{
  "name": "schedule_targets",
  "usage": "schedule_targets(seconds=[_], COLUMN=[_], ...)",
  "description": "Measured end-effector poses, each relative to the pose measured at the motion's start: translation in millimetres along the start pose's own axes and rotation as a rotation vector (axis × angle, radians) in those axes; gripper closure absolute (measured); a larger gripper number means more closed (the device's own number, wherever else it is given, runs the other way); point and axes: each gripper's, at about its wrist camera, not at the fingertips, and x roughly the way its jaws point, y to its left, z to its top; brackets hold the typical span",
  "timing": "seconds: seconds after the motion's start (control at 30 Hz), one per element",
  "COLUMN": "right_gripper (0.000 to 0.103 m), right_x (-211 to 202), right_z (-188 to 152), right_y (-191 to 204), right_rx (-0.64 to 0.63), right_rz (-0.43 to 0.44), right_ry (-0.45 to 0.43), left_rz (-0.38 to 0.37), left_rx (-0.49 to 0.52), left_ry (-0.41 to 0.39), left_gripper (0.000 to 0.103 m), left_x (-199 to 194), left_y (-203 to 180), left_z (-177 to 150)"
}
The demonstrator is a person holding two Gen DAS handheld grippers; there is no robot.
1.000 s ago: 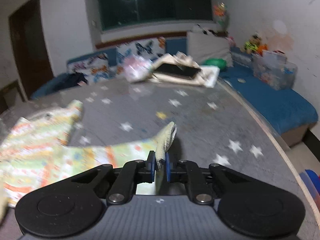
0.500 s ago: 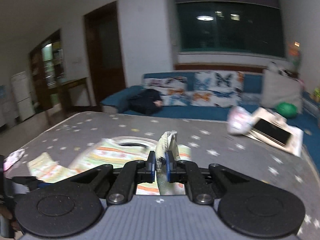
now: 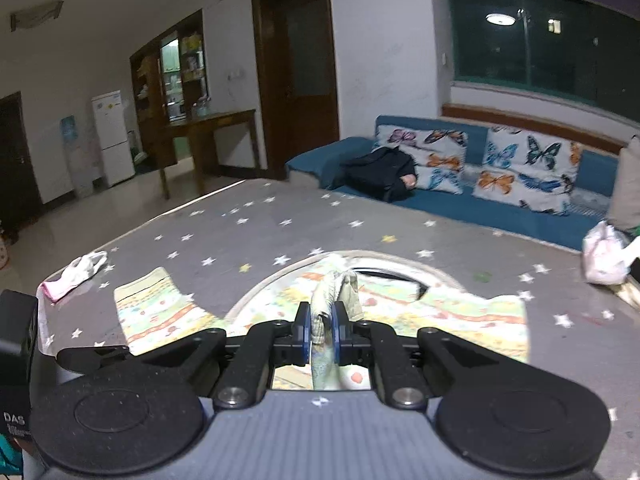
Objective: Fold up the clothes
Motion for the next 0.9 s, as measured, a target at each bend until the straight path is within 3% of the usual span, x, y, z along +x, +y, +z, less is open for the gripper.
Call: schedule_targets(seconds=[0.17,0.23,0.37,0.43,0.57,0.9], right_gripper=[0.093,0.084,0.082,0.075,0.075,0.075], right_x=[18.7,22.7,14.9,5.9,-12.2,-26.0], right_z=[-5.7,-8.0,-8.7,-8.8,-21.5,-80.0], right_y=[8.2,6.6,-0.2,-7.6,-33.3,-66.5], right_rx=[0.011,0.022,0.027,0.017,-0.013,0.036], right_rz=[0.035,0.051,0.055,0.04,-0.028,-0.09], right_ry=[0.031,0.039,0.032,0.034,0.082,0.183], left_rz=[0.0,-0.001,-0.003,-0.001,-0.002,-0.075], left_rx=[-0.003,-0.002,0.01,0.011,0.007,0.03], left_ry=[0.008,0.01,0.012,0.012,0.004,0.021], left_gripper=[0.016,0.016,0.016,0.016,0.016,0.018], left_x=[2.6,3.1,3.5,3.6,3.2,12.5], left_y=[-0.4,-1.8,-4.0,-3.4,-2.2,-23.2], left_z=[-1.3,-0.9,-0.4,1.0,5.4,16.7])
